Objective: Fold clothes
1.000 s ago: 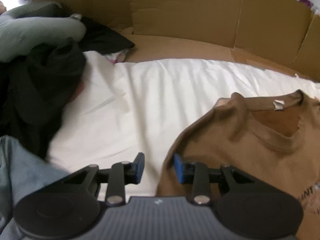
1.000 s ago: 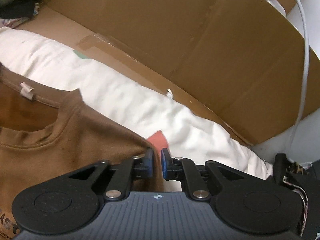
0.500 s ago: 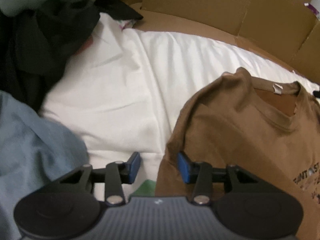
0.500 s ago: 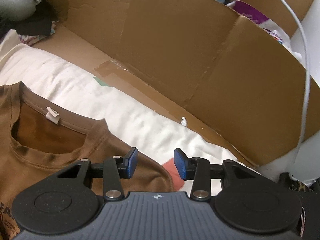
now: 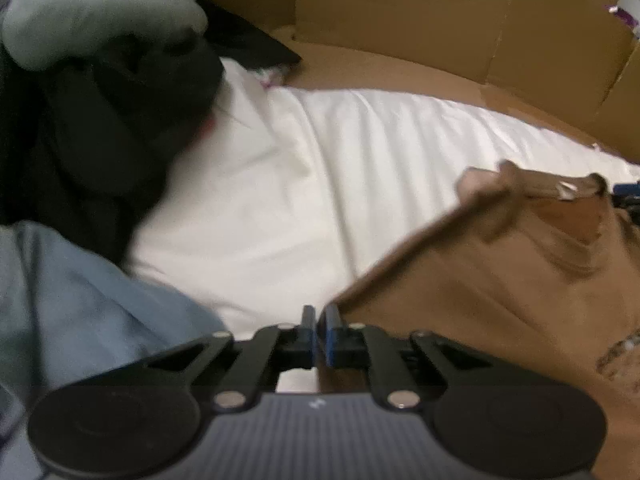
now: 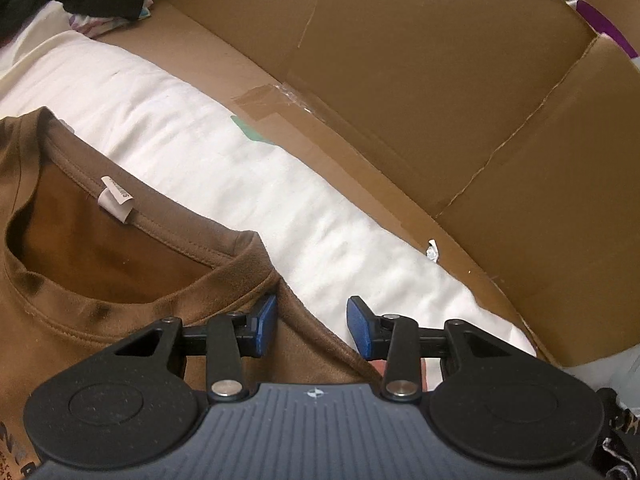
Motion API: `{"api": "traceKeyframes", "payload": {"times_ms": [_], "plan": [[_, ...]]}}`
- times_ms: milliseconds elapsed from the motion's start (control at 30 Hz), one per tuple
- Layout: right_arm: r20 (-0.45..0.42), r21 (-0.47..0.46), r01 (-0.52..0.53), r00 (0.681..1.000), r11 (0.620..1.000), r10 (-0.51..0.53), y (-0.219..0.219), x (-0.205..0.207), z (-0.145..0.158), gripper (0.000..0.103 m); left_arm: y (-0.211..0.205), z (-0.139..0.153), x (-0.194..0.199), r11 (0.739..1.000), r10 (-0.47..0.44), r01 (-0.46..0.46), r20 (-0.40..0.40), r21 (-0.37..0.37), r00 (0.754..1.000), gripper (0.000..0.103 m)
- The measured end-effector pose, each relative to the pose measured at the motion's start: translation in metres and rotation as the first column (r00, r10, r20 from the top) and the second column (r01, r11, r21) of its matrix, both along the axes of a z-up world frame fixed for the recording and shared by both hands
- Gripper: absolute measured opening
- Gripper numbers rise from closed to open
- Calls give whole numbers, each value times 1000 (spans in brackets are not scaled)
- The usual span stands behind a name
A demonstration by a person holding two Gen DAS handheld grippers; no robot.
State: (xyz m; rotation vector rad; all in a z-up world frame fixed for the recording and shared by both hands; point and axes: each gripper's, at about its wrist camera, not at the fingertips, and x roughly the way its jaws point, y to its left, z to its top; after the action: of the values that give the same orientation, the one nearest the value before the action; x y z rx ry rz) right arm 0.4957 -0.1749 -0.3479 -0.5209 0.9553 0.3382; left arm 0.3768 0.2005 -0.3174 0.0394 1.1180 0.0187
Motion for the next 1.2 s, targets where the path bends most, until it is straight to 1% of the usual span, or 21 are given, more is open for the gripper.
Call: {"api": "traceKeyframes", "payload": {"times_ms": [33, 67, 100, 167, 267, 367, 433, 500, 533, 600, 633, 700, 733, 767, 867, 900, 967, 1033, 1067, 1100, 1200], "plan": [[-19, 10, -5, 1000, 1000, 5, 1, 0, -1, 12, 2, 2, 2, 998, 16, -17, 15, 61, 1000, 0], [-25, -1, -17, 1000, 1000, 17, 4, -2, -1, 4, 4, 5, 5, 993, 32, -35, 30, 111, 999, 0], [-17, -28, -33, 999, 999, 33, 9, -4, -2, 2, 13, 7, 9, 993, 54, -57, 31, 104, 998, 0], [-3, -62, -40, 999, 997, 40, 16, -6, -2, 2, 25, 11, 15, 994, 85, -87, 27, 70, 996, 0], [29, -47, 3, 1000, 999, -2, 16, -2, 6, 2, 32, 20, 24, 998, 59, -59, 49, 4, 997, 0], [42, -37, 24, 999, 999, -23, 13, 0, 10, 2, 28, 24, 30, 997, 38, -36, 42, -63, 998, 7], [48, -28, 28, 998, 999, -27, 10, 0, 10, 2, 21, 20, 32, 997, 25, -22, 32, -76, 999, 7], [65, -19, 34, 997, 999, -33, 7, 0, 11, 2, 13, 12, 31, 995, 6, -6, -3, -96, 1000, 15], [73, -14, 39, 997, 999, -38, 6, 0, 11, 2, 11, 6, 30, 994, 3, -5, -20, -113, 1000, 17], [86, -6, 50, 995, 999, -49, 3, 0, 11, 1, 10, -1, 25, 988, -3, -4, -45, -156, 999, 29], [87, -1, 53, 995, 999, -53, 3, -1, 11, 1, 10, -5, 23, 984, -7, -3, -56, -179, 998, 32], [61, 21, 52, 997, 998, -53, 1, -1, 11, 2, 9, -8, 17, 979, -10, -3, -63, -205, 998, 37], [44, 51, 53, 997, 997, -56, -2, 1, 14, 3, 9, -11, 15, 978, -10, -4, -67, -208, 998, 38], [29, 92, 55, 998, 994, -58, -6, 2, 17, 8, 9, -13, 14, 977, -10, -5, -71, -212, 997, 39], [64, 191, 61, 995, 980, -74, -30, -2, 41, 35, 11, -15, 9, 975, -5, -14, -81, -223, 997, 39], [70, 205, 73, 994, 976, -89, -40, -2, 48, 37, 13, -13, 7, 971, 1, -19, -77, -239, 997, 39], [68, 221, 103, 990, 970, -120, -63, -2, 59, 37, 17, -9, 3, 963, 9, -26, -65, -268, 998, 39], [57, 220, 128, 988, 967, -144, -85, -3, 65, 37, 20, -5, 0, 956, 16, -30, -51, -290, 999, 39], [54, 217, 140, 987, 966, -155, -95, -4, 67, 37, 20, -5, 0, 955, 13, -28, -51, -296, 999, 42], [45, 220, 151, 985, 964, -164, -105, -6, 67, 37, 19, -5, -1, 956, 11, -26, -54, -293, 998, 45], [-16, 245, 177, 984, 953, -178, -126, -13, 59, 37, 16, -11, -3, 965, 3, -22, -72, -262, 997, 46]]}}
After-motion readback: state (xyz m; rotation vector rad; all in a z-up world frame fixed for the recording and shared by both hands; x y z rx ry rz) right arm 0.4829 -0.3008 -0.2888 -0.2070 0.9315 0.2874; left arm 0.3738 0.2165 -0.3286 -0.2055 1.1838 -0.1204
